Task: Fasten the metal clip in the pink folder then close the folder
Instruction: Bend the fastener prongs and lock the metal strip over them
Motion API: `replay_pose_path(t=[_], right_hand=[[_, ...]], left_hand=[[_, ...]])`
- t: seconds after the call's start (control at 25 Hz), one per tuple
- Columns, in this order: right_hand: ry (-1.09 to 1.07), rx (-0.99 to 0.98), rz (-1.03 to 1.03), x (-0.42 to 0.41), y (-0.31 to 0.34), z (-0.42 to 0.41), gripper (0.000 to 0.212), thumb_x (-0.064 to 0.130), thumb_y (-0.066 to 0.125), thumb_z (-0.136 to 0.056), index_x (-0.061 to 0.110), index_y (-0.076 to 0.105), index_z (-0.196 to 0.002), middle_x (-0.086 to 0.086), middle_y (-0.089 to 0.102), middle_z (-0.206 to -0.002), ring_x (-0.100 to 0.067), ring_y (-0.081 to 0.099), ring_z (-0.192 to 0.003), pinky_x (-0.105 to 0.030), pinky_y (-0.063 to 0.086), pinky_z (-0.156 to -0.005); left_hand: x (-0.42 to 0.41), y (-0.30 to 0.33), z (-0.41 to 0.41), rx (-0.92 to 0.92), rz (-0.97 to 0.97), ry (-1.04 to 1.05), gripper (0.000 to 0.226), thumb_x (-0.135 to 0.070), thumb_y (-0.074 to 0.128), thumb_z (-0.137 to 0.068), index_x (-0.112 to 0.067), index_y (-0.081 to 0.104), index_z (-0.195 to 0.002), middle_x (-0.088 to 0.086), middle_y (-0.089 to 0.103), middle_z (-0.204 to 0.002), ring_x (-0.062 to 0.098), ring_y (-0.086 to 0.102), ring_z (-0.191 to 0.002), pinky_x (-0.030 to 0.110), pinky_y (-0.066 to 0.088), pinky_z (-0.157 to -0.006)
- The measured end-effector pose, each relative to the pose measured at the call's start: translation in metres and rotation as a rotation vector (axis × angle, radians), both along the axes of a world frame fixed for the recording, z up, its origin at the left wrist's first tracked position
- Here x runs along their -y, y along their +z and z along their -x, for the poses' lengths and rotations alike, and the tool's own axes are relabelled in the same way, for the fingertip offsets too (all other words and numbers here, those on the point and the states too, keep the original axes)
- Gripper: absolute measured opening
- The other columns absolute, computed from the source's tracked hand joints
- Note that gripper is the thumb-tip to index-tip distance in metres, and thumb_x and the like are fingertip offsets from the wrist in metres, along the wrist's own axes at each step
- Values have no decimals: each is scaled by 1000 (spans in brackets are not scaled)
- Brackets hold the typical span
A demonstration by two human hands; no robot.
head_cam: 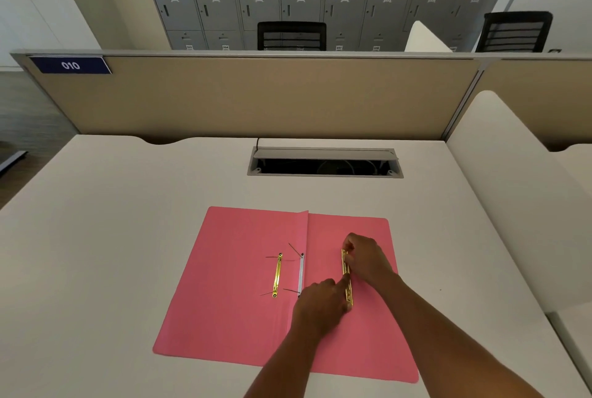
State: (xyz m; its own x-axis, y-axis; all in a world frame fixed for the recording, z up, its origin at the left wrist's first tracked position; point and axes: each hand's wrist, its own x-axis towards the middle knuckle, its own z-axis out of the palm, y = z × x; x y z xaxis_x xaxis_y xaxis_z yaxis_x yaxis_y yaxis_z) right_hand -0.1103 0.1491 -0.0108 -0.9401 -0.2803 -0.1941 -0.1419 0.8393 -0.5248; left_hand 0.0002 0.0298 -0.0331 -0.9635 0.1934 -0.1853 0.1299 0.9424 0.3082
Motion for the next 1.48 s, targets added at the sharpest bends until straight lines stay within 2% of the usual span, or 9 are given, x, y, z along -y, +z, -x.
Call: replay_pose_path(t=[0.32,0.48,0.56,0.72,0.84,1.04,1.2,1.36,1.48], right_hand=[[-102,90,216,-1,-9,6,21,-2,67,-78,15,61,-87,2,64,-79,-15,61,-74,-22,48,-62],[-185,151,376,0,0,8,22,2,70,-80,11,62,-98,-5,67,-88,-17,62,-77,-21,49,-62],[-196,168,461,3,10,8,25,3,70,-81,10,61,-103,-10,68,-92,-20,64,-79,-27,54,-64],[-188,200,574,20,32,10,28,1,69,-82,10,59,-106,-17,68,-93,-23,65,-76,-37,58,-70],[-150,213,617,36,40,6,29,1,69,-82,9,59,-108,-20,68,-94,-24,65,-76,-38,58,-72],[-98,232,674,67,44,-4,27,2,69,-83,8,59,-108,-25,67,-95,-22,64,-75,-34,57,-68],[-77,232,691,91,46,-13,26,7,70,-83,9,60,-108,-21,67,-89,-22,65,-72,-37,57,-69],[-120,222,650,99,37,-27,16,6,62,-88,10,63,-103,-11,69,-83,-17,67,-71,-39,60,-71],[-121,207,532,87,16,-53,17,1,61,-87,12,70,-96,2,70,-85,-11,65,-77,-24,53,-70]], left_hand=[[0,6,10,36,-15,2,59,-35,54,-91,-19,35,-145,17,63,-108,43,65,-93,42,50,-70],[12,20,23,-49,-106,122,40,-28,52,-98,-17,51,-136,9,61,-123,30,64,-106,43,56,-83],[23,29,29,-119,-255,274,32,-28,56,-98,-16,61,-127,3,63,-124,20,63,-108,37,55,-89],[54,47,38,-134,-598,498,16,-25,66,-92,-14,74,-100,1,75,-97,12,65,-84,31,53,-79],[74,51,36,-81,-721,533,14,-25,70,-90,-14,78,-94,1,78,-90,9,66,-77,25,49,-72],[102,48,26,74,-865,536,13,-16,73,-88,-7,78,-95,6,77,-92,19,71,-87,32,55,-85],[122,50,18,207,-1016,591,9,-8,68,-90,-9,76,-86,-3,72,-74,-2,60,-58,10,48,-56],[143,46,10,328,-1060,637,14,-20,66,-94,-18,73,-82,-4,66,-71,8,46,-61,20,38,-55],[150,37,5,371,-1099,653,15,-22,65,-95,-15,73,-85,-4,64,-71,9,44,-64,22,37,-58]])
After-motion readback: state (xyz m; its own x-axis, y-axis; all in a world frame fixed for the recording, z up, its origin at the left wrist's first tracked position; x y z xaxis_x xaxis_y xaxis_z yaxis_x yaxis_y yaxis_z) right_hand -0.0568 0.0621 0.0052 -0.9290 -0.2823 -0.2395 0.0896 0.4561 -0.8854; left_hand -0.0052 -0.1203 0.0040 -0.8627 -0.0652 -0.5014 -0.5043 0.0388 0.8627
